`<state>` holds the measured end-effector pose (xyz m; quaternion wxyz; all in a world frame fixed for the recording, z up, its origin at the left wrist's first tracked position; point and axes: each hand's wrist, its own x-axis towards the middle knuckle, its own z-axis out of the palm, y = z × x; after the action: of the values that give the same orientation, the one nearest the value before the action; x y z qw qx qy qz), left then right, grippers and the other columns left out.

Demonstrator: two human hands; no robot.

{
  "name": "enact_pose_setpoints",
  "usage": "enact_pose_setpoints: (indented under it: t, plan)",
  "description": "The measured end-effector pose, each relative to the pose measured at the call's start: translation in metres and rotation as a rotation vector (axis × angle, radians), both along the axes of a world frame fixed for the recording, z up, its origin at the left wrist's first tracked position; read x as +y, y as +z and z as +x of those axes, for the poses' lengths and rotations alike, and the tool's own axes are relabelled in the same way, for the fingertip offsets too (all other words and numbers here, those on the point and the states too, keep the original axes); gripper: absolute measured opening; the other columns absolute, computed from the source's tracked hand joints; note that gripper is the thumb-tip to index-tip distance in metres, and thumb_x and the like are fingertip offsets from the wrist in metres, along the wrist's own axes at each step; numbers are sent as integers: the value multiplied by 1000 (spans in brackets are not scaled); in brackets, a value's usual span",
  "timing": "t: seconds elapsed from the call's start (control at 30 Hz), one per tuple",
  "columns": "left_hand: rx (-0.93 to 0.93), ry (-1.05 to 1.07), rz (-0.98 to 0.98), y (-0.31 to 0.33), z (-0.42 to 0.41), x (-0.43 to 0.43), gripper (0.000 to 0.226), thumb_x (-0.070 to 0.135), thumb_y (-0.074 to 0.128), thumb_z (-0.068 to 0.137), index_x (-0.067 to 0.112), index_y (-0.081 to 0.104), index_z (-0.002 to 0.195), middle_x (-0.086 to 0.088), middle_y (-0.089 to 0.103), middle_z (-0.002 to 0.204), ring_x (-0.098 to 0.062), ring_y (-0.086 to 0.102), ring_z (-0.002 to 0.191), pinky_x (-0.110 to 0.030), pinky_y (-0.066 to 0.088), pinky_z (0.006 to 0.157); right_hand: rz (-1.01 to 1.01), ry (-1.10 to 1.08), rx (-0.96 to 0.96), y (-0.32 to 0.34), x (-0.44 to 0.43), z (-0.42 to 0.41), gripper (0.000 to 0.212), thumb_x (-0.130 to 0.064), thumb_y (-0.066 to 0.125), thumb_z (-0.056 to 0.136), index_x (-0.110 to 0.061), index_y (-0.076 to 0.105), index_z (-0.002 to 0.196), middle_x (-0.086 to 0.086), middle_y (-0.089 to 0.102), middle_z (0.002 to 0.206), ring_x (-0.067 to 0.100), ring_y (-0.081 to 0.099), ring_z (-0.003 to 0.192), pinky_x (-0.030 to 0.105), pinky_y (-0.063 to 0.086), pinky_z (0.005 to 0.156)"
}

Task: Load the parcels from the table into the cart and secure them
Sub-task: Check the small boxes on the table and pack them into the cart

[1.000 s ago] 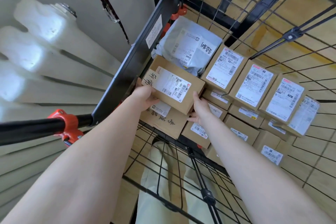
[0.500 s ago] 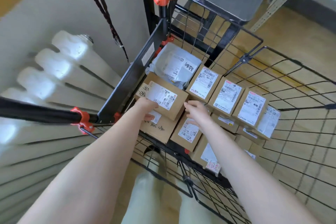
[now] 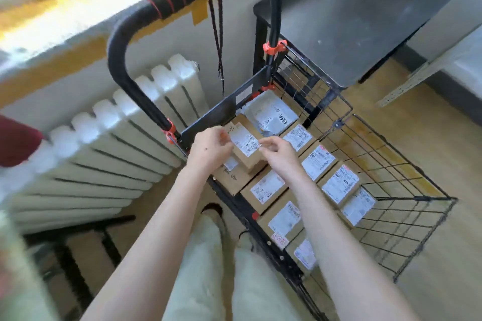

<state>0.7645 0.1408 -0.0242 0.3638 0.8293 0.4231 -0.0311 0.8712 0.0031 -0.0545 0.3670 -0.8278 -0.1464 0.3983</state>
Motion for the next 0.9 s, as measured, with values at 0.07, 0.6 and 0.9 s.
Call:
enact_pose_setpoints:
  t: [0.07, 0.6, 0.9]
  plan:
    - [-58, 69, 10, 20, -18, -17, 4, 16, 59, 84, 15, 64, 83, 5, 59, 76, -13, 54, 71, -26, 41, 61, 36, 64, -39, 24, -2, -10, 26, -24, 54, 93, -27, 61, 118, -8, 60, 110, 9, 57, 99, 26, 44, 84]
    - [-193, 390, 84, 128, -152, -68, 8, 21, 66, 85, 23, 61, 78, 8, 60, 75, -3, 55, 70, -14, 39, 57, 186, 557, -242, 136, -9, -110, 24, -24, 57, 93, -28, 60, 117, -7, 62, 104, -1, 57, 89, 12, 43, 68]
    - [-268, 571, 125, 156, -270, -110, 8, 24, 67, 87, 20, 61, 83, 7, 61, 79, -6, 57, 77, -17, 41, 61, 332, 708, -244, 187, -19, -209, 20, -27, 58, 93, -33, 61, 113, -16, 63, 96, -4, 61, 88, 13, 44, 68]
